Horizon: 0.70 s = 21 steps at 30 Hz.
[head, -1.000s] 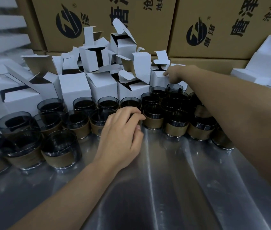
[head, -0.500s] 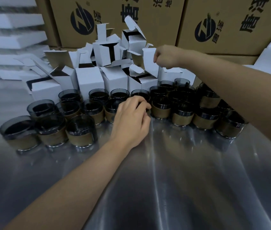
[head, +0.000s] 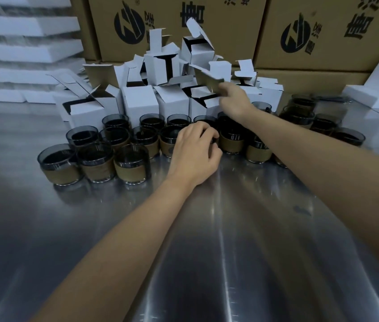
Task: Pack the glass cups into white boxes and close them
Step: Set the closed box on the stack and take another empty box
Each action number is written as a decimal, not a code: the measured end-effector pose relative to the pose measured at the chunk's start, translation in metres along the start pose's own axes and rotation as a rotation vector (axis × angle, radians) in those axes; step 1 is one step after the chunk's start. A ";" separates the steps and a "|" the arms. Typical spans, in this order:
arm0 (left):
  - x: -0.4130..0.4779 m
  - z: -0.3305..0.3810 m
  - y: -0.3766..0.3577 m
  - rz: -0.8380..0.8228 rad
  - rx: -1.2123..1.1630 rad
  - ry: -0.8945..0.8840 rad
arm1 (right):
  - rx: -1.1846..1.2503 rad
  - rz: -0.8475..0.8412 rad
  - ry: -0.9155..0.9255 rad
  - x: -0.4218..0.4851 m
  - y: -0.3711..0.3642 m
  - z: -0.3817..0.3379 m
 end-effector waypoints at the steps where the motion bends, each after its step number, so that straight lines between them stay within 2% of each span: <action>1: 0.000 0.000 0.000 0.003 -0.009 0.001 | 0.011 0.047 0.008 0.001 0.005 0.000; 3: 0.000 0.000 0.000 0.004 -0.018 -0.002 | 0.029 0.130 0.052 -0.003 0.017 -0.007; 6: 0.000 0.001 0.000 0.001 -0.024 -0.002 | 0.107 0.190 0.216 -0.021 0.034 -0.025; 11: -0.004 0.002 0.010 0.081 -0.048 0.065 | 0.378 0.325 0.364 -0.077 0.051 -0.051; 15: -0.018 0.002 0.026 0.236 -0.283 0.183 | 0.553 0.330 0.306 -0.122 0.044 -0.046; 21: -0.044 -0.007 0.041 0.255 -0.551 0.288 | 0.689 0.263 0.248 -0.156 0.027 -0.024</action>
Point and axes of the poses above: each hand's wrist, its own x-axis towards the middle knuckle, its own y-axis out of the back of the hand, z = x × y, the point moved 3 cm from there along x, towards the middle knuckle, and after that the axes turned 3 degrees about x, right-handed, at the moved point
